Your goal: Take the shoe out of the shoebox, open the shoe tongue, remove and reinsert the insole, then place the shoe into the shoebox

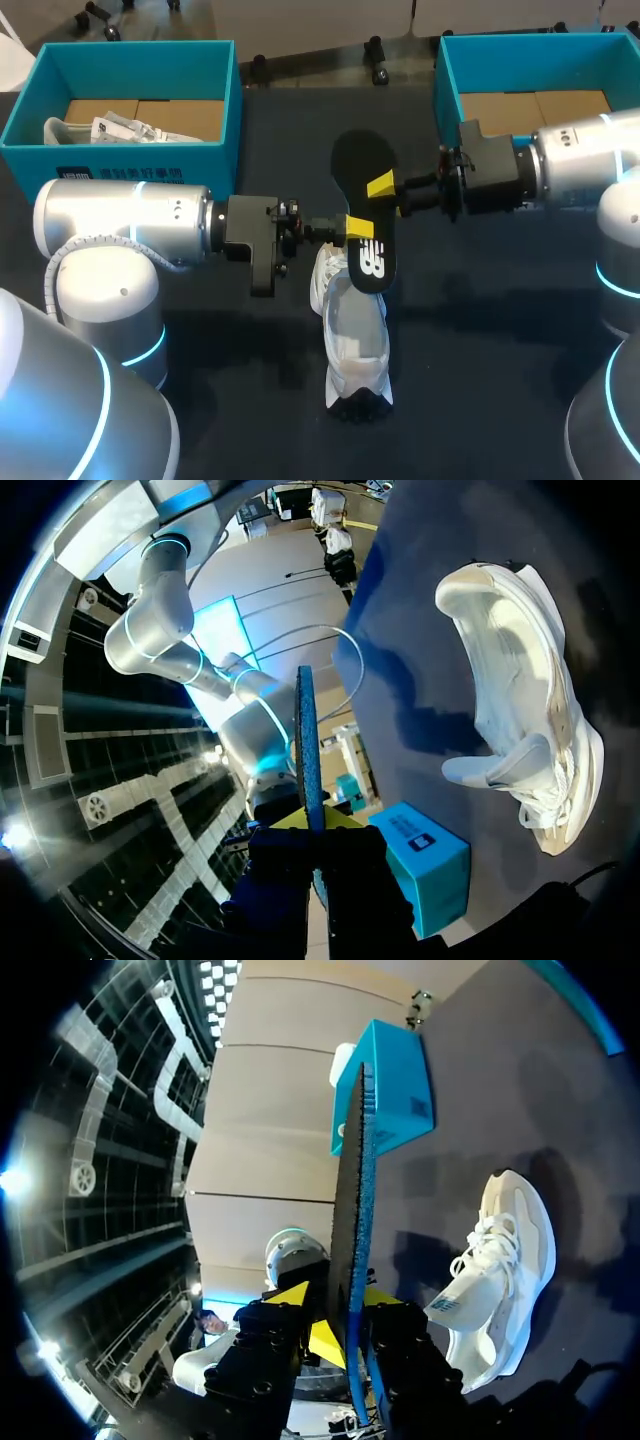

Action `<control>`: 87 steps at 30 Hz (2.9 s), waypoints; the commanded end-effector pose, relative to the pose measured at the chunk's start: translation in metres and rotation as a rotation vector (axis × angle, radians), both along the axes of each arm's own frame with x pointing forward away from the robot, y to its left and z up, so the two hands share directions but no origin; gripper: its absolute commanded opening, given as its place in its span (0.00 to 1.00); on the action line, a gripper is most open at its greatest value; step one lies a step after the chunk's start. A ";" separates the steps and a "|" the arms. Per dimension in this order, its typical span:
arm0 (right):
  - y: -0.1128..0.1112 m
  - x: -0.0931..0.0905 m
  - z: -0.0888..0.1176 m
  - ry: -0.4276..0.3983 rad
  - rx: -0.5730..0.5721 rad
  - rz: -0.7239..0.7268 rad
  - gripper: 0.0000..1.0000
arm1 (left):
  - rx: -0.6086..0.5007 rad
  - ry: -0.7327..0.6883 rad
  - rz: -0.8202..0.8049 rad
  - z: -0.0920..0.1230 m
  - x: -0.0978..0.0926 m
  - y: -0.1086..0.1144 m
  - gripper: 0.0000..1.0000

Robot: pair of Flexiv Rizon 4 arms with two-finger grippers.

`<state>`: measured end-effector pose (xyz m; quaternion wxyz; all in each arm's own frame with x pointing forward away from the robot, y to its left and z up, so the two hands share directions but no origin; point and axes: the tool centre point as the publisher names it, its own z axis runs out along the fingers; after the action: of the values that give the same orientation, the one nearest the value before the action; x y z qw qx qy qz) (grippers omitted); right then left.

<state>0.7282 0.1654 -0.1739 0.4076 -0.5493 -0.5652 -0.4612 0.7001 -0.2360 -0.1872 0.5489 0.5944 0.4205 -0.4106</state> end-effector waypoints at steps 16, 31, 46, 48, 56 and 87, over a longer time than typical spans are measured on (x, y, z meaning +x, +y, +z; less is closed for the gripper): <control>0.001 -0.001 -0.003 -0.008 0.017 -0.023 0.00 | -0.001 -0.002 0.002 0.000 0.000 -0.001 0.00; -0.006 -0.005 -0.019 -0.025 0.032 -0.023 0.00 | 0.145 0.067 0.082 0.015 0.010 0.058 1.00; 0.002 -0.002 -0.037 -0.009 0.032 0.004 0.00 | 0.419 -0.082 0.038 0.024 0.036 0.093 1.00; 0.002 -0.002 -0.037 -0.009 0.032 0.004 0.00 | 0.419 -0.082 0.038 0.024 0.036 0.093 1.00; 0.004 0.003 -0.038 -0.003 0.026 0.007 0.00 | 0.419 -0.082 0.038 0.024 0.036 0.093 1.00; 0.008 0.007 -0.057 0.029 0.035 -0.010 0.00 | 1.058 0.157 0.067 0.044 0.117 0.043 1.00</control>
<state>0.7354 0.1709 -0.2306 0.4239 -0.5502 -0.5489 -0.4651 0.8050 -0.1793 -0.1425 0.2335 0.7223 0.6154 -0.2124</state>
